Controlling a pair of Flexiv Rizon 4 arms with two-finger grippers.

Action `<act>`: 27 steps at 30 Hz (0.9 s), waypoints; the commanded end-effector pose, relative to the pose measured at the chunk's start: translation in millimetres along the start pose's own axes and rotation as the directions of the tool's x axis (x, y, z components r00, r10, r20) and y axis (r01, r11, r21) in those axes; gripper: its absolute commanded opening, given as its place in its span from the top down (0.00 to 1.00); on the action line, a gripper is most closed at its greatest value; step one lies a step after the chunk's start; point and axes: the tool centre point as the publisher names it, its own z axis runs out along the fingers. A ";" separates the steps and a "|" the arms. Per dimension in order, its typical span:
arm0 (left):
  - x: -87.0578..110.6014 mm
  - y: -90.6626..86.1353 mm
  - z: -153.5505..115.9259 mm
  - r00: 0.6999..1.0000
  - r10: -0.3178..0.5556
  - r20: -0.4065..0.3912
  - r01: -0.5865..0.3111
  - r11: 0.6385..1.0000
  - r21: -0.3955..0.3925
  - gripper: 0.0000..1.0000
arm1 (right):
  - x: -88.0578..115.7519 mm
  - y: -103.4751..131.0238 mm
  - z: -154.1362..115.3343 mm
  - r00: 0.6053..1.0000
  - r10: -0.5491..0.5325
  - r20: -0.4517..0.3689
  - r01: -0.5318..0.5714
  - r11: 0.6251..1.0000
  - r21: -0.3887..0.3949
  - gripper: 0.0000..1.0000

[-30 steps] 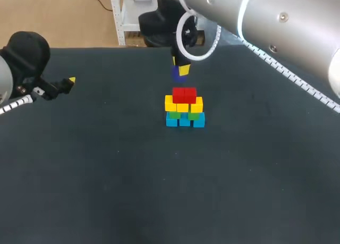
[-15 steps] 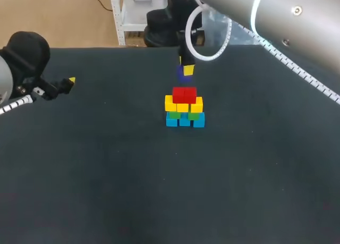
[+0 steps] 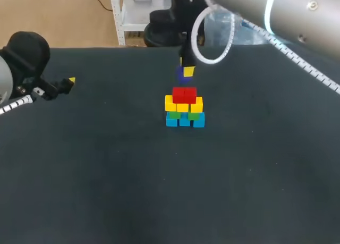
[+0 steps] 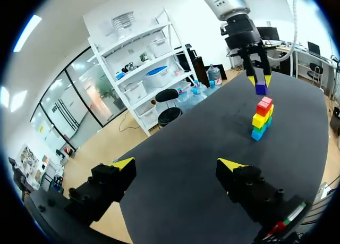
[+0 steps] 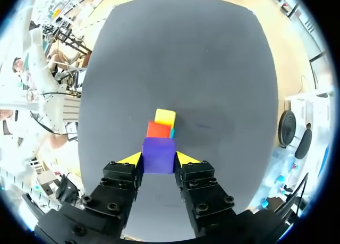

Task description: Place the blue cubes, place green cubes on the blue cubes, place the yellow cubes on the green cubes, then place the red cubes on the yellow cubes, and place purple cube on the red cubes.

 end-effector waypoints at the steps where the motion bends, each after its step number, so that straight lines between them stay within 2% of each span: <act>1: 0.4 0.2 1.3 1.000 -0.001 0.003 0.001 1.000 0.000 0.00 | 23.7 8.0 -12.3 0.995 -0.008 0.102 -0.004 0.992 0.125 1.00; 23: 0.4 0.2 1.3 1.000 -0.001 0.003 0.001 1.000 0.000 0.00 | 23.7 8.0 -12.3 0.995 -0.008 0.102 -0.004 0.992 0.125 1.00; 27: 0.4 0.2 1.3 1.000 -0.001 0.003 0.001 1.000 0.000 0.00 | 12.0 25.5 -3.5 0.999 0.020 0.030 -0.025 0.988 0.155 1.00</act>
